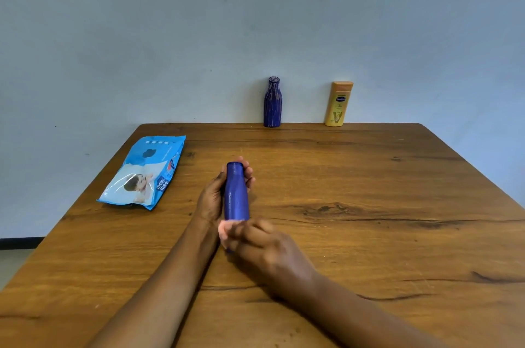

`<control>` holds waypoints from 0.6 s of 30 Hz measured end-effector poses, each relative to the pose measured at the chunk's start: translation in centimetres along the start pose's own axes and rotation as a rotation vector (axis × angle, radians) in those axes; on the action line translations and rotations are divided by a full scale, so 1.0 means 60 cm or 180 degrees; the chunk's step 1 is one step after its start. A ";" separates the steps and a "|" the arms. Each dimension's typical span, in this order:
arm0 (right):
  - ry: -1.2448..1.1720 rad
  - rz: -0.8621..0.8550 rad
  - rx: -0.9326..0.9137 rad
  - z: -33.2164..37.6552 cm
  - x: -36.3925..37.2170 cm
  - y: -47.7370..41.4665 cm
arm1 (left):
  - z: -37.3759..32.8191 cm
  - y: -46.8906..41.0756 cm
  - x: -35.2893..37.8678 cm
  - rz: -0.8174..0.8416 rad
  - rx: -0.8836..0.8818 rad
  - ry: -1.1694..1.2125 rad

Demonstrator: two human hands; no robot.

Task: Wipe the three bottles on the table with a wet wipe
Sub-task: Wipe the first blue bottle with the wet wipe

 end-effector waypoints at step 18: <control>0.0234 0.0440 -0.0231 0.002 -0.030 0.029 | -0.003 0.012 0.015 0.0039 0.0117 0.0120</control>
Point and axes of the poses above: each hand's wrist, its own y-axis away from the middle knuckle, its own x-axis out of the palm, z = x × y, the point moved 2 cm from there along -y, towards the middle knuckle, and after that the axes turned 2 degrees about y, right-handed, at the moved point
